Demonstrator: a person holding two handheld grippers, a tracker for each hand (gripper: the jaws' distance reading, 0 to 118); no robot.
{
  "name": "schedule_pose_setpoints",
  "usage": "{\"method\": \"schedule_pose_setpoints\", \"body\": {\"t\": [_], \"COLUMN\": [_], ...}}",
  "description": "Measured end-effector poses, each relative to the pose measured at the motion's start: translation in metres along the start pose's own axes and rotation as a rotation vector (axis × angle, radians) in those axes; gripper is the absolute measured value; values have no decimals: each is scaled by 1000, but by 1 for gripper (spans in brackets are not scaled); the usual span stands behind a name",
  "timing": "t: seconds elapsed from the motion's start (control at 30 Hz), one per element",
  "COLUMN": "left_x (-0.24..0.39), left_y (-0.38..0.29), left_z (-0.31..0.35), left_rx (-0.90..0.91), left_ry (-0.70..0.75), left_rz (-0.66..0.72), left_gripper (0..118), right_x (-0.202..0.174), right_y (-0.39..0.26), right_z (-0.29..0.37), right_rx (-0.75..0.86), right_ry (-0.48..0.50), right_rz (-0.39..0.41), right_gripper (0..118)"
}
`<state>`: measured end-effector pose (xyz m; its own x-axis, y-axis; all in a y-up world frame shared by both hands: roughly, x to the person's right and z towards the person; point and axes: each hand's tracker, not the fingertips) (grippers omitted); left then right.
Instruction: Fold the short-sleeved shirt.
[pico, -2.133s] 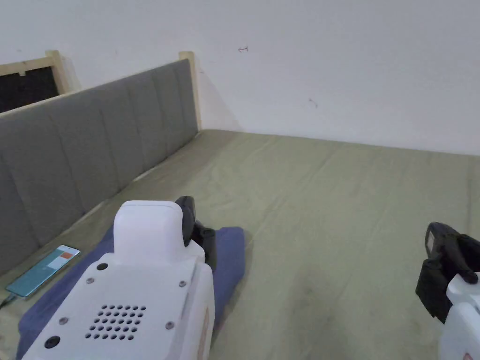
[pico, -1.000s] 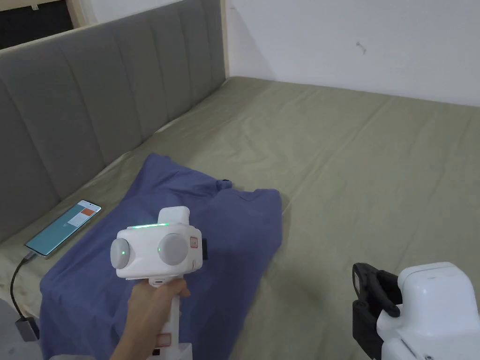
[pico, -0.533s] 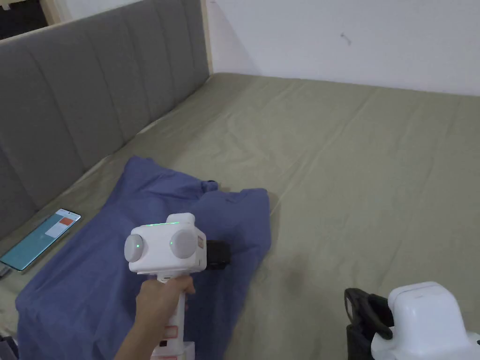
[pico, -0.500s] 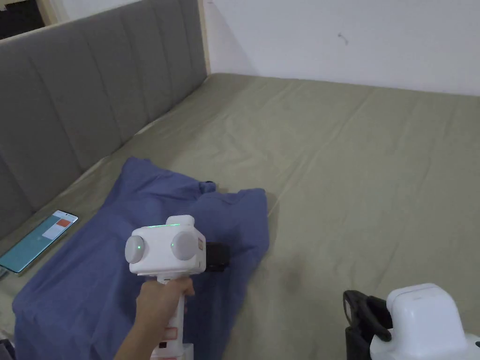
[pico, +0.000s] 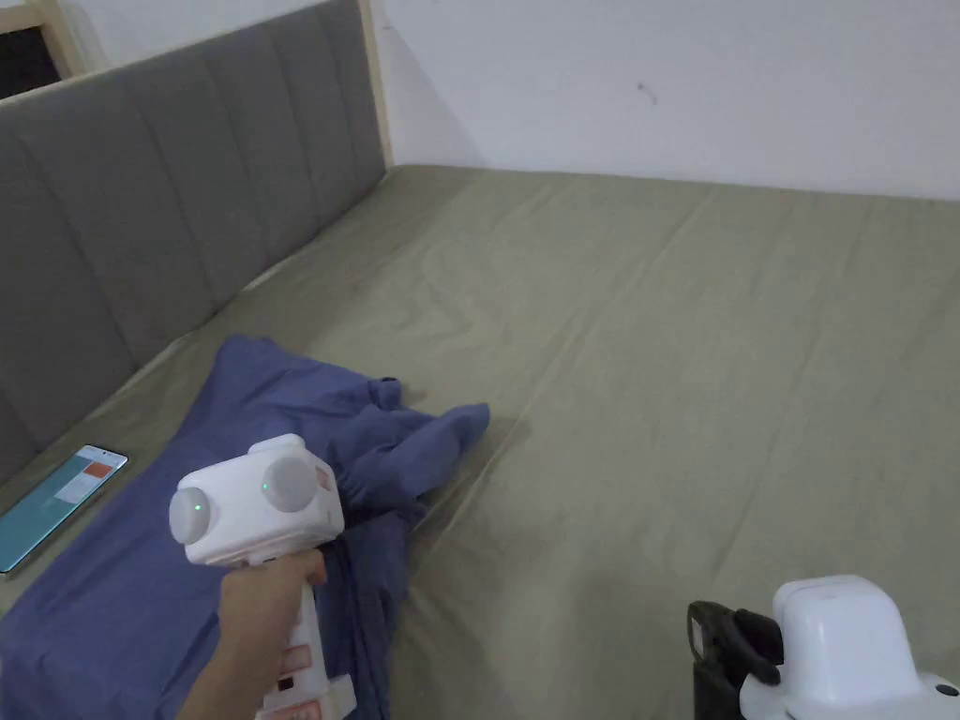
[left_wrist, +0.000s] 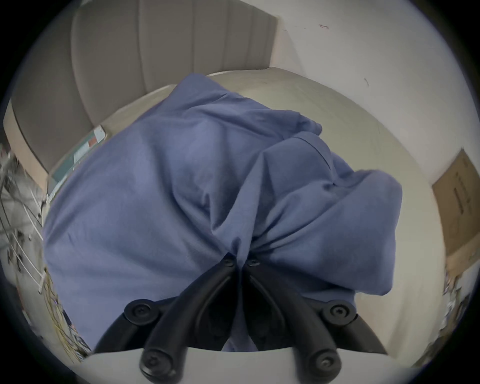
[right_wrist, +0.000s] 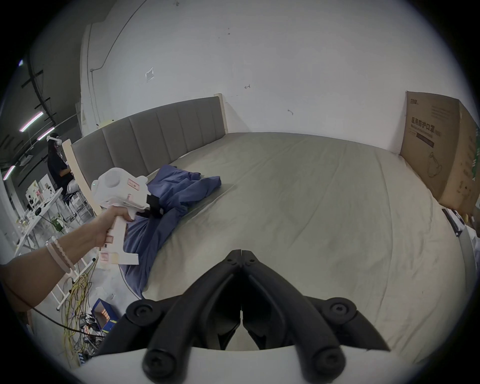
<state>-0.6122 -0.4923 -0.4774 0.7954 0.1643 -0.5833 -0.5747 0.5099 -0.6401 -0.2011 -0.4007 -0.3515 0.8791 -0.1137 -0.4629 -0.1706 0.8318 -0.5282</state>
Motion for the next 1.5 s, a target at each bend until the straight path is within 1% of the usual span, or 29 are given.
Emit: {"method": "schedule_pose_setpoints", "body": {"t": [0.07,0.13,0.27,0.4,0.47,0.6,0.77,0.87,1.0,1.07,1.13,1.17,1.23,1.27,1.33,1.4,1.43,1.5], "left_x": [-1,-1,-1,5,13,42,111,163,239,268,292,305,329,340,351,361,360,360], "left_y": [5,7,15,33,39,46,48,40,10,-10,-33,-51,-90,-117,-164,-214,-236,-275], "left_z": [5,14,49,86,109,152,210,243,288,302,302,297,273,248,201,138,121,93], "left_rx": [-18,-16,30,71,109,154,231,236,247,209,175,181,93,13,-159,-328,-369,-448], "left_ry": [-4,-18,-99,-118,-163,-278,-408,-550,-744,-863,-952,-923,-861,-846,-812,-717,-672,-628], "left_rz": [14,34,69,64,69,28,-117,-204,-391,-429,-482,-492,-585,-639,-636,-662,-683,-719], "left_gripper": [0,0,0,0,0,0,0,0,0,0,0,0,0,0,0,0,0,0], "right_x": [8,18,41,61,71,86,105,117,139,151,164,171,183,190,201,210,214,219], "right_y": [0,1,3,2,0,-2,-2,-2,-4,-6,-10,-13,-17,-21,-28,-37,-41,-47], "right_z": [3,6,12,20,25,37,58,74,99,113,126,133,145,151,157,162,163,166], "right_rx": [1,6,27,47,60,84,133,168,219,245,267,279,291,295,293,284,278,264], "right_ry": [-18,-27,-55,-91,-97,-124,-155,-187,-255,-289,-333,-354,-381,-401,-438,-464,-467,-479], "right_rz": [-25,-72,-149,-209,-240,-280,-332,-352,-387,-410,-440,-460,-492,-508,-534,-566,-576,-586], "right_gripper": [0,0,0,0,0,0,0,0,0,0,0,0,0,0,0,0,0,0]}}
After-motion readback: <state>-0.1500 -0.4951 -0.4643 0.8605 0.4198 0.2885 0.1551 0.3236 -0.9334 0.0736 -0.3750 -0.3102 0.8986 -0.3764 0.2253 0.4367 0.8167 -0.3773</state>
